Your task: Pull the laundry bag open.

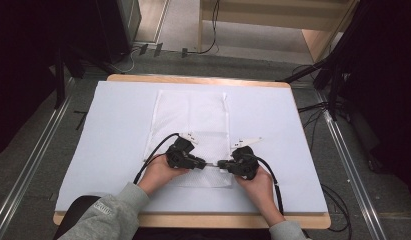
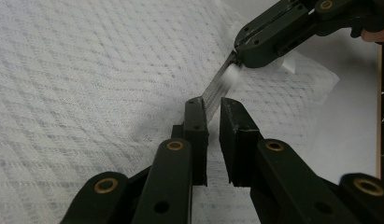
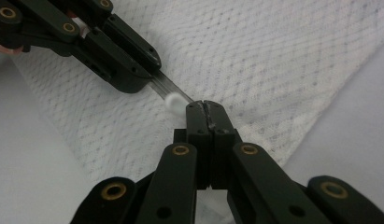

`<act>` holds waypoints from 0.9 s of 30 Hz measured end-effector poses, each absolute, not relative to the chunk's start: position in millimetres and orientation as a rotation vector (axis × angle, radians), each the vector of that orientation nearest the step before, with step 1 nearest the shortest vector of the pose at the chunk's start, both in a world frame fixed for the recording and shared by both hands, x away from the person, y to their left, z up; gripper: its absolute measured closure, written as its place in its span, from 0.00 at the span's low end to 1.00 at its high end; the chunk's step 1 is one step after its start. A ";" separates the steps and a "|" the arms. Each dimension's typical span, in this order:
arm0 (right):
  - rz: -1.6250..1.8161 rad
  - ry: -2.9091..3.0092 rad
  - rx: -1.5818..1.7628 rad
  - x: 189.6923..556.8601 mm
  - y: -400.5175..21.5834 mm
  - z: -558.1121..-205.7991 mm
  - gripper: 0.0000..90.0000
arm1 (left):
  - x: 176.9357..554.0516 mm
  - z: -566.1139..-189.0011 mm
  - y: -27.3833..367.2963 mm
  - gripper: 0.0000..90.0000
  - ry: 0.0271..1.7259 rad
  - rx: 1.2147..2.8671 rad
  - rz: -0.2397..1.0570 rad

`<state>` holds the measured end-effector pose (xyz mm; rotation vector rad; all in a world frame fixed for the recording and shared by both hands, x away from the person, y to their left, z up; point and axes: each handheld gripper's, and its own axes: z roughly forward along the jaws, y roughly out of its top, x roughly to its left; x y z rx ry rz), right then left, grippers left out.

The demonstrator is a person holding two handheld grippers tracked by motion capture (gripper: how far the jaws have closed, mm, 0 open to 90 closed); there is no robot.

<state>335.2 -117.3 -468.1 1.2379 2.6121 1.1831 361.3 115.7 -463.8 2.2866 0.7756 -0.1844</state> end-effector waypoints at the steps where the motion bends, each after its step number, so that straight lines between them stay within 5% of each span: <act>1: 1.198 2.607 1.235 334.8 -116.9 -467.2 1.00 | 361.4 -463.4 115.8 0.90 0.777 2.290 -0.187; 11: 1.179 2.556 1.254 332.0 -132.6 -459.3 1.00 | 360.2 -451.8 114.2 0.79 0.769 2.260 -0.155; 27: 1.146 2.541 1.216 331.2 -132.9 -472.3 1.00 | 369.9 -461.1 96.3 0.78 0.785 2.256 -0.206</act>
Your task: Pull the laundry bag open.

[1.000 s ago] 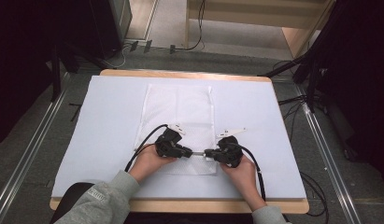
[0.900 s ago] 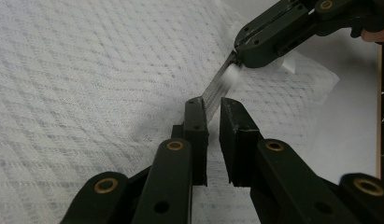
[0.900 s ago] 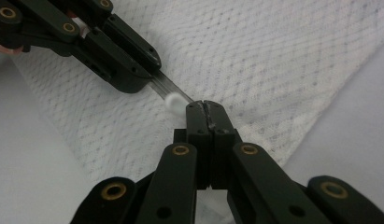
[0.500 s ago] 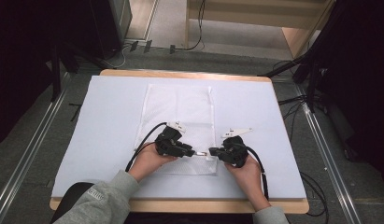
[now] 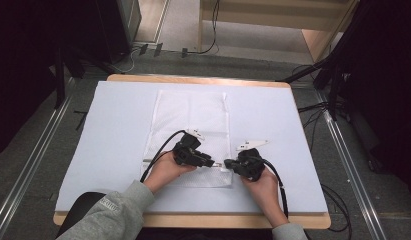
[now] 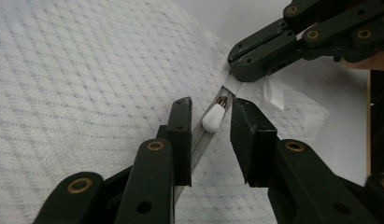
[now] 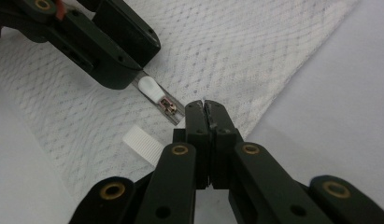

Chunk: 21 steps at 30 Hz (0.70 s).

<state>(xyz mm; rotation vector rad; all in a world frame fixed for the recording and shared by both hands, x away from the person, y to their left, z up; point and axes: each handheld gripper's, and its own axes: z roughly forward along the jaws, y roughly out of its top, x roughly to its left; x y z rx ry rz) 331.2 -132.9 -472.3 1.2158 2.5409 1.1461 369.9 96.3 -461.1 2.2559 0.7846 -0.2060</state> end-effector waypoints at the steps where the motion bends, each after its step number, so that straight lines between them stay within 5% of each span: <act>1: 1.148 2.540 1.219 330.3 -132.6 -472.3 1.00 | 369.8 -461.5 95.5 0.78 0.784 2.259 -0.206; 21: 1.144 2.537 1.214 330.0 -132.5 -472.4 0.99 | 362.7 -467.2 82.8 0.87 0.733 2.270 -0.219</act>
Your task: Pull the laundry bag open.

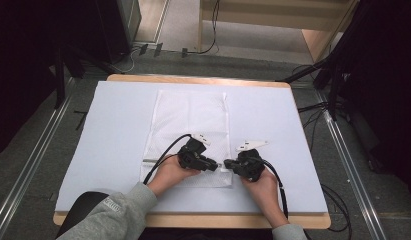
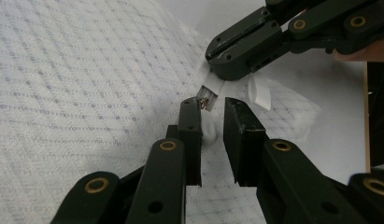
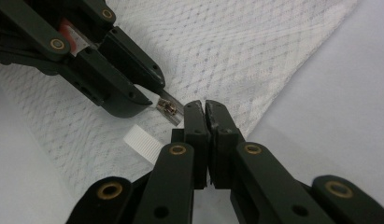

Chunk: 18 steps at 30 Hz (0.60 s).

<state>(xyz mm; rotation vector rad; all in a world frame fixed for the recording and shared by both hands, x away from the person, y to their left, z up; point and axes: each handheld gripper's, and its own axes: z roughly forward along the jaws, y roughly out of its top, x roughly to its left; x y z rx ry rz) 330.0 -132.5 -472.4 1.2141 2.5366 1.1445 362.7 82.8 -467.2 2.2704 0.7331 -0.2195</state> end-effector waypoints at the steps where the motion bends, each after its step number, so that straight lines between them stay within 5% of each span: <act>1: 1.144 2.536 1.214 329.9 -132.4 -472.4 0.99 | 363.2 -468.1 82.8 0.87 0.731 2.262 -0.222; 9: 1.143 2.538 1.211 330.0 -132.3 -472.3 0.99 | 366.9 -471.7 82.2 0.97 0.768 2.235 -0.252; 18: 1.149 2.536 1.212 329.9 -132.5 -472.7 0.99 | 367.8 -472.5 81.7 0.96 0.767 2.225 -0.255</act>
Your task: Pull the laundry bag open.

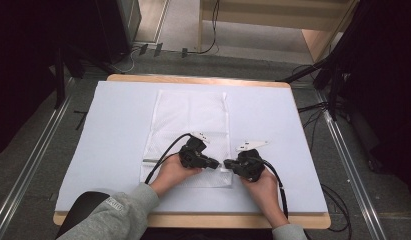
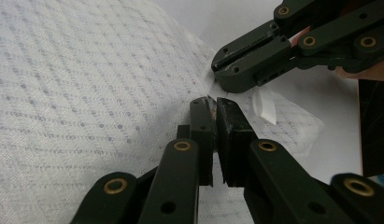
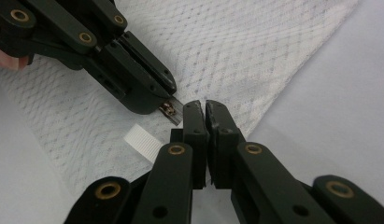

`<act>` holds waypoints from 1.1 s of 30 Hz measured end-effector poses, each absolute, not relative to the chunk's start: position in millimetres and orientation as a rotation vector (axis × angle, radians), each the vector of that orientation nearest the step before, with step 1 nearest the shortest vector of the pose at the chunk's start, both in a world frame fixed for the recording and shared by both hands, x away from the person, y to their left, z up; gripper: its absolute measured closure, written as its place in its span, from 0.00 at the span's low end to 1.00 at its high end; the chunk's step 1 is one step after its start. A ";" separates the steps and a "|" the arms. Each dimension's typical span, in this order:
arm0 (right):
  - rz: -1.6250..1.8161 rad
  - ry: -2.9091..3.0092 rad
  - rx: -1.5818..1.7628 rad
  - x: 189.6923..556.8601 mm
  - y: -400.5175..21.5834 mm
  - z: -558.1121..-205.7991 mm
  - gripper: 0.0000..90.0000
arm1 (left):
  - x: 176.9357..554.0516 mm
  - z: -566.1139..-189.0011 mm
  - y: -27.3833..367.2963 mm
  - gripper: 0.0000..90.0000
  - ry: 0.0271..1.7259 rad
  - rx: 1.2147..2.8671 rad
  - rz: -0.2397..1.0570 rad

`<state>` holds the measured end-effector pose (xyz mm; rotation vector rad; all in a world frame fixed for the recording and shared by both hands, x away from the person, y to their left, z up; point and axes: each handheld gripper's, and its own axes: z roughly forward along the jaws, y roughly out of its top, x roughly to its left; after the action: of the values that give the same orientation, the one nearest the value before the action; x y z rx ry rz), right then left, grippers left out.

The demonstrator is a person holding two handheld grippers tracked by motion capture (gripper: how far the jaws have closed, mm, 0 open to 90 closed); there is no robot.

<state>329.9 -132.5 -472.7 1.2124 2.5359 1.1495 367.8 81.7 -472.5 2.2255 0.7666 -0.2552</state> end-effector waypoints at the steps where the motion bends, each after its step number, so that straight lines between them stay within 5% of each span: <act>1: 1.149 2.536 1.213 329.9 -132.5 -472.7 0.99 | 367.6 -472.3 81.7 0.96 0.763 2.230 -0.252; 33: 1.169 2.518 1.083 324.7 -131.3 -477.2 1.00 | 381.7 -471.9 92.5 0.98 0.919 2.183 -0.465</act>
<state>324.7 -131.3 -477.2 1.0832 2.5183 1.1689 381.7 92.5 -471.9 2.1827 0.9188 -0.4652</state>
